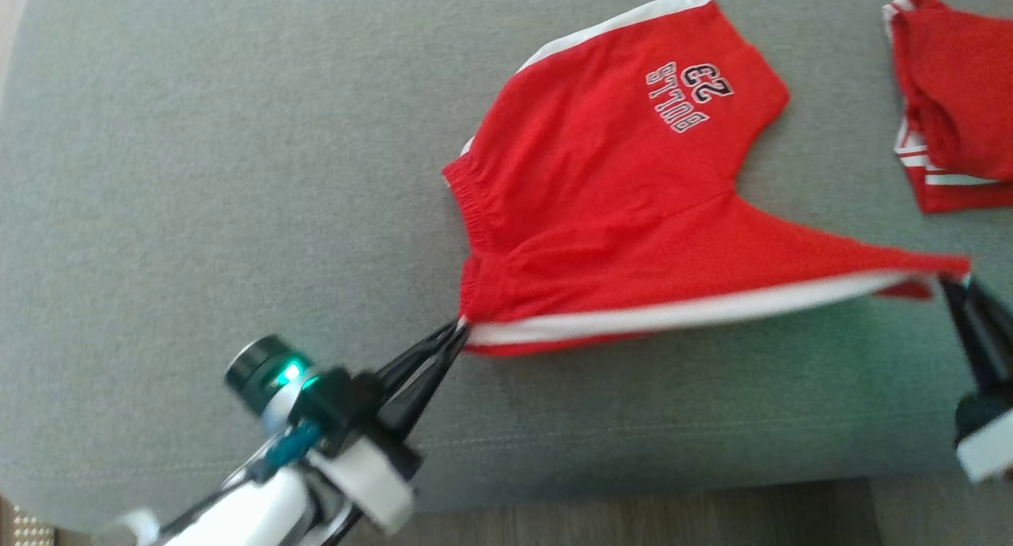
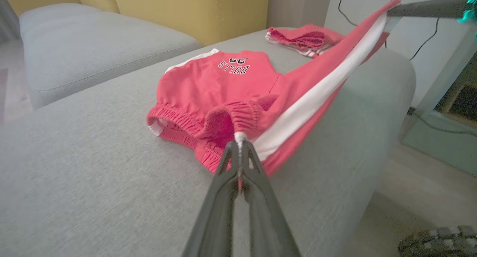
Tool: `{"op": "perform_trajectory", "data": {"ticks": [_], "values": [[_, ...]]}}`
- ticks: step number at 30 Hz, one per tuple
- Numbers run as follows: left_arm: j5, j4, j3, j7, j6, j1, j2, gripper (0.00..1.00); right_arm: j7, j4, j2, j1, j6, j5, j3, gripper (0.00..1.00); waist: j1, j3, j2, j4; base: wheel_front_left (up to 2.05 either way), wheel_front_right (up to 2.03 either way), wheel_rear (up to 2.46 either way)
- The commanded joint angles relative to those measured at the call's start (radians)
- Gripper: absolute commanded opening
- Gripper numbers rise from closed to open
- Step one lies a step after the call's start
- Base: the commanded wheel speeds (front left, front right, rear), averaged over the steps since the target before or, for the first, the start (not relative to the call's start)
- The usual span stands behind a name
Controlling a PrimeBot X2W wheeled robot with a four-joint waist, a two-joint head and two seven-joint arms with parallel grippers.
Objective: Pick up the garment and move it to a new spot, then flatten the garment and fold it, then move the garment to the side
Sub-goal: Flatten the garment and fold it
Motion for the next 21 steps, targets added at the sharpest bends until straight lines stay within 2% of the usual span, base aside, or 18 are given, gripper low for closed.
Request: {"op": "perform_trajectory", "data": {"ticks": [1, 6, 11, 16, 21], "values": [[-0.009, -0.026, 0.049, 0.001, -0.003, -0.054, 0.006, 0.0, 0.006, -0.029, -0.03, -0.043, 0.0, -0.003, -0.004, 0.0, 0.0001, 0.012, -0.0001, 0.012, 0.0, 0.0, 0.0], [-0.097, 0.015, 0.07, 0.013, -0.031, -0.124, -0.093, 0.0, 0.069, 0.032, -0.067, -0.187, 0.0, -0.023, -0.009, 0.0, 0.0001, 0.046, -0.0001, 0.049, 0.0, 0.0, 0.0], [-0.181, 0.08, 0.109, 0.036, -0.044, -0.209, -0.184, 0.0, 0.115, 0.115, -0.142, -0.364, 0.0, -0.038, 0.058, 0.0, 0.0001, 0.088, -0.0001, 0.08, 0.0, 0.0, 0.0], [-0.314, 0.148, 0.182, 0.101, -0.019, -0.283, -0.284, 0.0, 0.146, 0.217, -0.237, -0.548, 0.0, -0.032, 0.17, 0.0, 0.0001, 0.137, -0.0001, 0.109, 0.0, 0.0, 0.0], [-0.363, 0.202, 0.214, 0.158, 0.006, -0.348, -0.321, 0.0, 0.158, 0.317, -0.303, -0.732, 0.0, 0.002, 0.315, 0.0, 0.0001, 0.176, -0.0001, 0.127, 0.0, 0.0, 0.0]]}}
